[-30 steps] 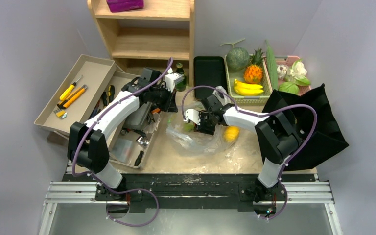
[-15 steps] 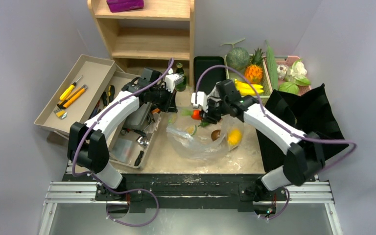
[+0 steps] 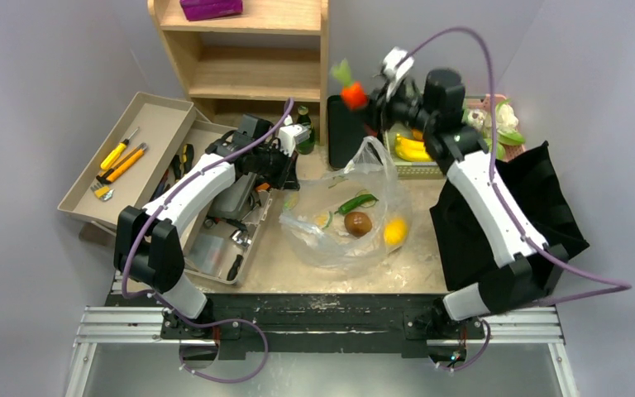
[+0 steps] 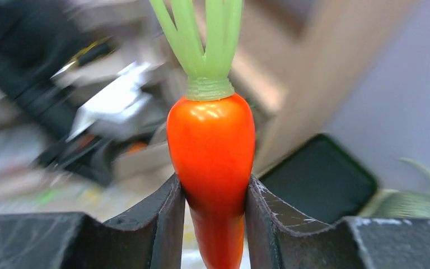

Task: Untie the knot of the grocery bags and take out the mixed food
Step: Pick up the fake vegetable from the takeout bag, then place the fake vegetable in the bin.

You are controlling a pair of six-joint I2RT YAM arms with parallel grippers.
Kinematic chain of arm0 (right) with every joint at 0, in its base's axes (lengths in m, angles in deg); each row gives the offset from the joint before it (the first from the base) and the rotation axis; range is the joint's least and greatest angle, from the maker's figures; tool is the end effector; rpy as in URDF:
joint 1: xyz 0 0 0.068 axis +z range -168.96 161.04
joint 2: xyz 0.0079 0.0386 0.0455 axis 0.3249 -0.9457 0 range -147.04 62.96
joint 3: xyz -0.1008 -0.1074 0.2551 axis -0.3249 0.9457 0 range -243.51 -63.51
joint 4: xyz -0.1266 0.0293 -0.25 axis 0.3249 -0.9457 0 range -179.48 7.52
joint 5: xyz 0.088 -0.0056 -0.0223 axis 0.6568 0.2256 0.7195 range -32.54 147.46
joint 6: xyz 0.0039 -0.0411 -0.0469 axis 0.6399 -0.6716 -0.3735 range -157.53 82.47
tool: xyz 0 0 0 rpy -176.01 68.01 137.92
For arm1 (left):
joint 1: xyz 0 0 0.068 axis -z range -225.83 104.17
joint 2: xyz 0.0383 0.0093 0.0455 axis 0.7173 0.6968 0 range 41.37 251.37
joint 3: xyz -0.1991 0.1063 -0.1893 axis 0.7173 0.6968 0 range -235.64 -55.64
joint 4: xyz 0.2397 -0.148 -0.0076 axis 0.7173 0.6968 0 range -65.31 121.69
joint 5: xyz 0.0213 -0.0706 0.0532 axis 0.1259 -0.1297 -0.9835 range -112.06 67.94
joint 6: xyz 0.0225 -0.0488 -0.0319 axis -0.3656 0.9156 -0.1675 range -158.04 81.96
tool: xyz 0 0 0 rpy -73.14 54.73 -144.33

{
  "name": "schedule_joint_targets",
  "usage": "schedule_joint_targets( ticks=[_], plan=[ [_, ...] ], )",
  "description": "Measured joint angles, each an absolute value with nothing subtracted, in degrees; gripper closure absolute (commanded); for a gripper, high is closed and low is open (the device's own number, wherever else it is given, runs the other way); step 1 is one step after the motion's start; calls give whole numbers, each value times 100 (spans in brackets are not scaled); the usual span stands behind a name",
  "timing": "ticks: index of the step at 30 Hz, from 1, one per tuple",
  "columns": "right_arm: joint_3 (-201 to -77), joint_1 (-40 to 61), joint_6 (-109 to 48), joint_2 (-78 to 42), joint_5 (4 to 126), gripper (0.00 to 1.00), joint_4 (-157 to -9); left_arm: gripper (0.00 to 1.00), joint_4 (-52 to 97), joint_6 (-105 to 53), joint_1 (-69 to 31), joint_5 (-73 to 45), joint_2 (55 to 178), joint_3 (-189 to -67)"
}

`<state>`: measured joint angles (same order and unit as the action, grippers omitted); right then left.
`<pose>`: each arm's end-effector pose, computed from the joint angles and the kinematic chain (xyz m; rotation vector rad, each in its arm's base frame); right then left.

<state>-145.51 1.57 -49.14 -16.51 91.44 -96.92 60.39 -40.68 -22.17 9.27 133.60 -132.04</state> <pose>0.3113 0.1451 0.4434 -0.8929 1.5472 0.6375 0.3339 -0.1732 0.2949 0.7927 2.3367 -0.8335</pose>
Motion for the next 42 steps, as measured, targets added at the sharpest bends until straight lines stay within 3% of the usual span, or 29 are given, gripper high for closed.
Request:
schedule_joint_targets(
  ticks=[5,10,16,23,25,30,35,39,42],
  plan=[
    [-16682,-747,-4162,-3052,7671,100,-9703,100,6037,-4066,-2217,933,13360,-13204],
    [-17952,-1491,-4082,-4258,5951,100,-10066,100,6006,-4063,-2217,949,13360,-13204],
    [-18739,-2000,-4267,-5421,4475,100,-10538,100,5897,-4059,-2217,988,13362,-13202],
    [-19270,-2518,-4584,-6225,3782,100,-10890,100,5803,-4057,-2219,1047,13362,-13161],
    [-19324,-2640,-4667,-6317,3662,90,-10907,100,5761,-4044,-2219,1062,13370,-13143],
    [-19366,-2909,-4799,-6477,3442,52,-10909,100,5650,-4013,-2219,1084,13427,-13095],
    [-19377,-2994,-4901,-6529,3369,25,-10909,100,5637,-4013,-2219,1108,13460,-13084],
    [-19410,-2972,-4914,-6525,3391,13,-10892,100,5589,-4013,-2222,1130,13460,-13084],
    [-19397,-2959,-4871,-6487,3664,15,-10931,100,5565,-4015,-2222,1158,13460,-13084]
  ],
)
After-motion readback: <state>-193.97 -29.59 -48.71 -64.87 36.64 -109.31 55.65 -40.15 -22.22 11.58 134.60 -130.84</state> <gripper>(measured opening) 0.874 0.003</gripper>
